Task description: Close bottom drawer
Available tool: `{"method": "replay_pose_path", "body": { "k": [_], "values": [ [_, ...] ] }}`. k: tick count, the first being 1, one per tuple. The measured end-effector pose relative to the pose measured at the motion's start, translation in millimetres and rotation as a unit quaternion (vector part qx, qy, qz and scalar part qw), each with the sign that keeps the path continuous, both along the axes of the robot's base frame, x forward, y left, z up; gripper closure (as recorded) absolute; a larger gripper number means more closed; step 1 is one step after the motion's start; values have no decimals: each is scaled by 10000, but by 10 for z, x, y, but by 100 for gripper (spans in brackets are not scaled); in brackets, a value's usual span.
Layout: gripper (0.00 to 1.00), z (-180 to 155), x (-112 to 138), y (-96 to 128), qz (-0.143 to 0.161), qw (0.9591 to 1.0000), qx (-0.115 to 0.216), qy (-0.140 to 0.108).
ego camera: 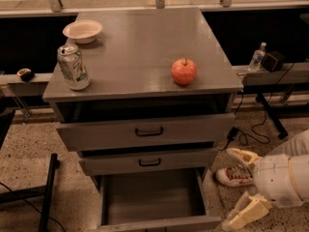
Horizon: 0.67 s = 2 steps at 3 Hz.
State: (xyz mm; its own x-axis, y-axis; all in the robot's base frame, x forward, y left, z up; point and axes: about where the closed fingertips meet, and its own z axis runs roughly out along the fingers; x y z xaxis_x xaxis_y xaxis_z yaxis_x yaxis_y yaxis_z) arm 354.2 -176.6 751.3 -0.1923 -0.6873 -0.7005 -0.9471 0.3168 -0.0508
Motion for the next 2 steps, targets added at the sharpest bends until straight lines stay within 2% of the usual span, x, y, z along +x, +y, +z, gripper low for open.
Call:
{"method": "replay_pose_path", "body": {
  "k": [1, 2],
  "values": [
    [0, -792, -75, 25, -25, 9971, 766, 43],
    [0, -1519, -212, -9, 168, 9922, 1220, 199]
  ]
}}
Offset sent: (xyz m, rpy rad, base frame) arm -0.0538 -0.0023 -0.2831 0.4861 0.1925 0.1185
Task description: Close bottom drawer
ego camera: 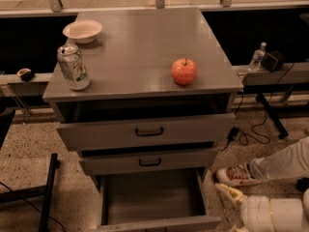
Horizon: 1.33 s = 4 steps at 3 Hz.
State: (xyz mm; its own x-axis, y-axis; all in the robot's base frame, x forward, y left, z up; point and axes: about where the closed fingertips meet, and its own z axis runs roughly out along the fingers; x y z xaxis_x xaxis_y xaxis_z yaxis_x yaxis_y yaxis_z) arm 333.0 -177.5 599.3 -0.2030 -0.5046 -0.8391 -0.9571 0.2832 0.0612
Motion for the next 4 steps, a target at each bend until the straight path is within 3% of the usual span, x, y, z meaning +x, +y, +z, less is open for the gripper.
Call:
{"method": "replay_pose_path", "body": {
  "k": [1, 2, 3, 4],
  "values": [
    [0, -680, -232, 76, 848, 9936, -304, 688],
    [0, -623, -160, 235, 1040, 9932, -139, 501],
    [0, -543, 215, 592, 954, 9930, 633, -274],
    [0, -833, 430, 1016, 935, 9830, 1348, -821]
  ]
}}
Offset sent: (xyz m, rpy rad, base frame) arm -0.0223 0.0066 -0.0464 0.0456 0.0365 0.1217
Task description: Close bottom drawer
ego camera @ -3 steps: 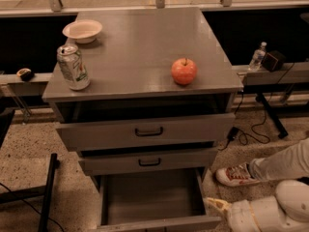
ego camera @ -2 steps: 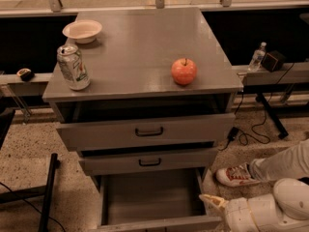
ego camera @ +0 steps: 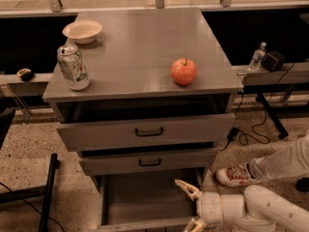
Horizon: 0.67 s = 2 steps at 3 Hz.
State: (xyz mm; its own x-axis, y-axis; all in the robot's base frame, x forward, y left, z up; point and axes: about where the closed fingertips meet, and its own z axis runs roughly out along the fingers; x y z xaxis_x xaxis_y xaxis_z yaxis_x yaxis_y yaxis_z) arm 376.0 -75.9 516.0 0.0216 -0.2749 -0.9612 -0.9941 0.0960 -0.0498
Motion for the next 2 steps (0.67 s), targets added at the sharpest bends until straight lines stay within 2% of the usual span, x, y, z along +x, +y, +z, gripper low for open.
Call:
{"method": "replay_pose_path", "body": {
  "k": [1, 2],
  "values": [
    [0, -677, -68, 420, 269, 9994, 206, -10],
    [0, -1438, -117, 767, 854, 9955, 371, 154]
  ]
}}
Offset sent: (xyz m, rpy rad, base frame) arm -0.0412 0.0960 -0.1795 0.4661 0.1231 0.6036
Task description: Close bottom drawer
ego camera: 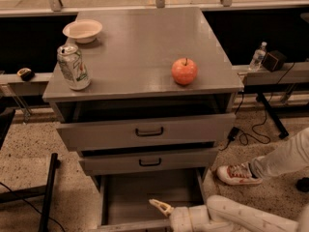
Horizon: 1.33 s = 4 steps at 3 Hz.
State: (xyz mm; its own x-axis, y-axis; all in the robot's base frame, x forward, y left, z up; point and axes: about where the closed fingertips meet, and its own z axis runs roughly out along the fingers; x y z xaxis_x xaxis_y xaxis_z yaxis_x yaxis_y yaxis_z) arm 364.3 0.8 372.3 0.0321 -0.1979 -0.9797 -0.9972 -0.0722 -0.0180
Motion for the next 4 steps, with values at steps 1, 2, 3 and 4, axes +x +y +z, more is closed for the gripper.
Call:
{"method": "replay_pose_path", "body": {
  "k": [1, 2, 3, 4],
  "values": [
    [0, -217, 109, 191, 93, 9997, 201, 125],
    [0, -275, 93, 46, -46, 9998, 128, -155],
    [0, -484, 136, -308, -527, 9960, -444, -577],
    [19, -696, 129, -641, -926, 9854, -1253, -683]
  ]
}}
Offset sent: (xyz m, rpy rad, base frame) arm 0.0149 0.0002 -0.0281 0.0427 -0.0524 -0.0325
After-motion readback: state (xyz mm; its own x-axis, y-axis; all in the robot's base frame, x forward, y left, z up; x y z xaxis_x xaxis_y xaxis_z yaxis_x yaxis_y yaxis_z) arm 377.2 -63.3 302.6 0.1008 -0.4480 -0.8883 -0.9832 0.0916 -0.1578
